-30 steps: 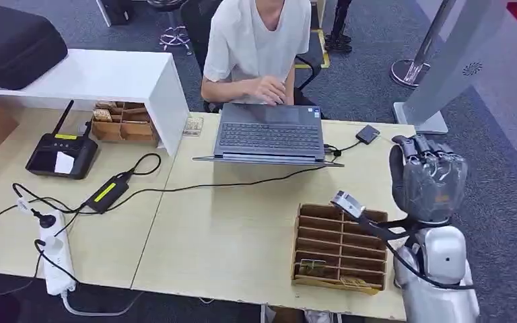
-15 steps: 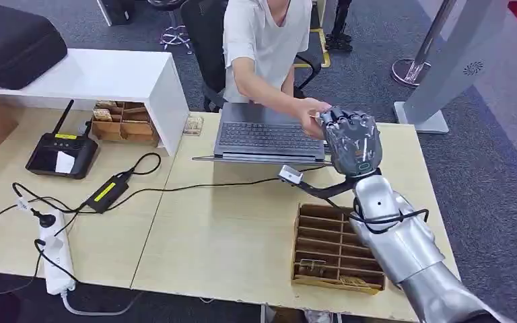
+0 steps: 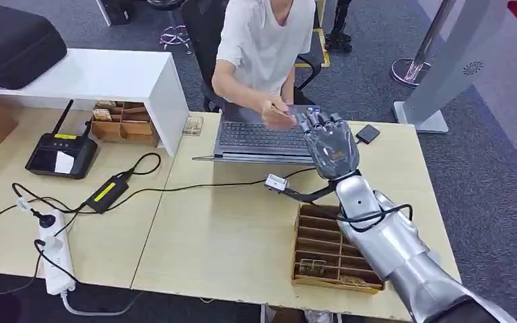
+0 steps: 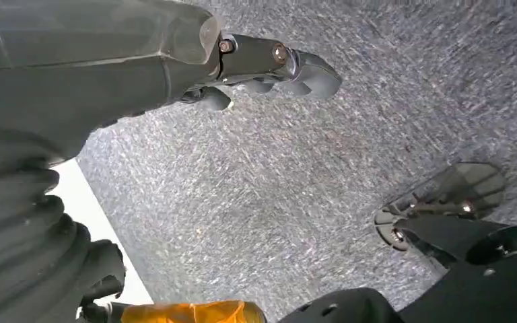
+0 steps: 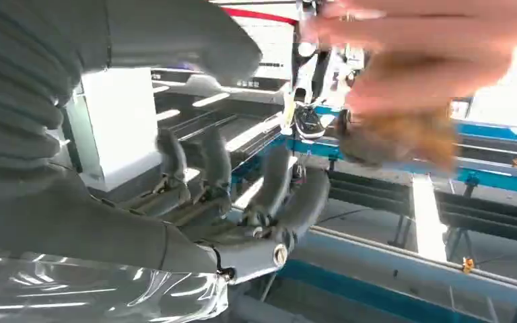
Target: Pass the card to the sensor for recognition and then transmit it.
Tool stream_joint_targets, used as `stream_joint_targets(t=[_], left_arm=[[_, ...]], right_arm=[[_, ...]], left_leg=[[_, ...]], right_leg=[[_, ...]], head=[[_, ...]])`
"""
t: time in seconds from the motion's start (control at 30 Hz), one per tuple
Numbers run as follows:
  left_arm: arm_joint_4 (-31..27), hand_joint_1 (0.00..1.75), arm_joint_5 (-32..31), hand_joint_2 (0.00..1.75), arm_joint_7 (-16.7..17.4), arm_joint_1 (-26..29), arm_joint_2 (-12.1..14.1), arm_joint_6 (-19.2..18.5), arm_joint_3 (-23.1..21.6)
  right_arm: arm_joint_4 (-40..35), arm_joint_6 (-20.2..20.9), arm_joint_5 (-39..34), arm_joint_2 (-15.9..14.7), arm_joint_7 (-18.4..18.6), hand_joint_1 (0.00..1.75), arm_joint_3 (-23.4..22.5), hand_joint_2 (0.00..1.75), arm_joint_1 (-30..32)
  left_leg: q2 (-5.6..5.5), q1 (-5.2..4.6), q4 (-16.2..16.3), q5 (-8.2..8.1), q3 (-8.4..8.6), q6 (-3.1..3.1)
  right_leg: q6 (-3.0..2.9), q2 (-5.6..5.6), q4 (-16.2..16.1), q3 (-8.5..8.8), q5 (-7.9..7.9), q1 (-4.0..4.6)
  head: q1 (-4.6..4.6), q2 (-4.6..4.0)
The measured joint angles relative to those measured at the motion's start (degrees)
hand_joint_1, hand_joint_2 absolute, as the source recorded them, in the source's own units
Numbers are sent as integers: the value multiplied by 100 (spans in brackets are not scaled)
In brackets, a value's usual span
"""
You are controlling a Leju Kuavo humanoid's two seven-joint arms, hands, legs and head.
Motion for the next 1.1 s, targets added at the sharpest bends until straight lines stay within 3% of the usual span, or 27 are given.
stream_joint_targets(t=[0.23, 0.27, 0.4, 0.73, 0.83, 1.0, 1.03, 1.1], left_arm=[[0, 0, 0, 175, 46, 2, 0, 11, 0], [0, 0, 0, 175, 52, 4, 0, 4, 0], [0, 0, 24, 175, 68, 10, 0, 2, 0], [0, 0, 140, 175, 114, 67, 0, 41, 70], [0, 0, 195, 175, 122, 83, 0, 48, 136], [0, 0, 234, 175, 164, 94, 0, 55, 251], [0, 0, 232, 175, 168, 96, 0, 55, 282], [0, 0, 245, 175, 170, 101, 0, 59, 372]], right_arm=[[-118, -2, -7, -2, -206, 0, 28, 175, 56], [-177, -2, -9, -4, -265, 0, 11, 0, 94], [-554, -4, -9, -7, -499, 0, -160, 0, 353], [-2362, -7, -143, -164, -868, 0, -930, 0, 1523], [-3185, -7, -608, -135, -1316, 0, -1456, 0, 2098], [-3902, -4, -1141, -2, -1968, 0, -2188, 0, 2762], [-3982, -4, -1291, 15, -2070, 0, -2286, 175, 2876], [-4114, -4, -1651, 17, -2173, 0, -2457, 175, 3161]], left_leg=[[1, 0, 0, 0, 1, 0], [1, 0, 0, 0, 1, 0], [1, 0, 0, 0, 1, 0], [0, 0, 0, -1, -7, 1], [-5, 0, 0, -2, -13, 1], [-2, -1, 0, -2, -13, 0], [-1, 0, 0, -2, -10, 0], [-4, 0, 0, -2, -12, 1]], right_leg=[[0, 1, 0, -2, 0, 0], [0, 1, 0, -2, 0, 0], [0, 0, 0, -2, 0, 0], [1, -2, -3, -8, -1, 0], [1, -4, -3, -9, -1, 0], [1, -3, -3, -12, -1, 0], [1, -2, -4, -12, -1, 0], [1, -7, -4, -11, -2, 0]], head=[[0, 0], [0, 0], [-2, 0], [0, 0], [2, 0], [-2, 0], [-2, 0], [0, 0]])
